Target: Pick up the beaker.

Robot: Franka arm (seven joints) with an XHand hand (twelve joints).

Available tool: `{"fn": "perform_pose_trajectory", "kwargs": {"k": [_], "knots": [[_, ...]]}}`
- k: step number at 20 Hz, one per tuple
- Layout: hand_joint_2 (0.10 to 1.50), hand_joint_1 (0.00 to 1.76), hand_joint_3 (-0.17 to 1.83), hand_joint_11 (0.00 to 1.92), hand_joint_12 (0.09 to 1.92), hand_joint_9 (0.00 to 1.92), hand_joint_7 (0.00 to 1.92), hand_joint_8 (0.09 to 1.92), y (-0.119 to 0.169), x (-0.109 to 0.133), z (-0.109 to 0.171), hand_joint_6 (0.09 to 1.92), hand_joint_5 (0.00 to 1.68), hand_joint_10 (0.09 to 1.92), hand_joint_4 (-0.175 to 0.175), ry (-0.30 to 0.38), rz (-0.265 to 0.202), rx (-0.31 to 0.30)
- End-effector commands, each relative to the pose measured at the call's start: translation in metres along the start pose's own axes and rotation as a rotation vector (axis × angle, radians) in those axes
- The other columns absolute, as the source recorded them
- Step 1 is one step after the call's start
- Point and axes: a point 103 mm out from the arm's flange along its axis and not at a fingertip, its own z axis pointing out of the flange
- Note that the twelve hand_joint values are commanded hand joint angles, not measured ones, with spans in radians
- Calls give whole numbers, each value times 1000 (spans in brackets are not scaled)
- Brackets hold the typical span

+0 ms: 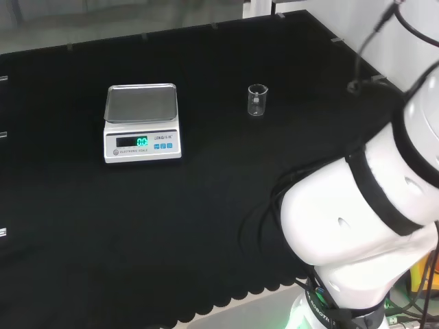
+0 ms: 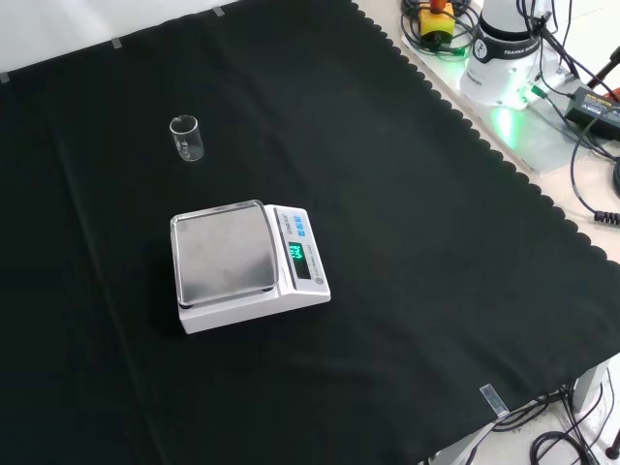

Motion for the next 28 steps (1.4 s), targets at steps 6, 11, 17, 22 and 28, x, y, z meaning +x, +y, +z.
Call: {"fn": "perform_pose_trajectory", "kwargs": {"k": [6,11,17,22,28], "knots": [[910,450,348,182,1470,238,113,790,82,-64,37,87,347,914,-63,-4,99,33],[916,463,348,204,1461,266,138,792,96,-90,55,87,364,901,-65,44,150,48],[918,469,350,213,1458,273,136,789,112,-117,77,87,371,897,-66,72,179,96],[917,474,352,210,1454,262,118,782,141,-114,102,87,369,890,-66,69,213,115],[915,477,356,204,1454,251,98,777,168,-111,134,87,355,887,-65,72,227,138]]}}
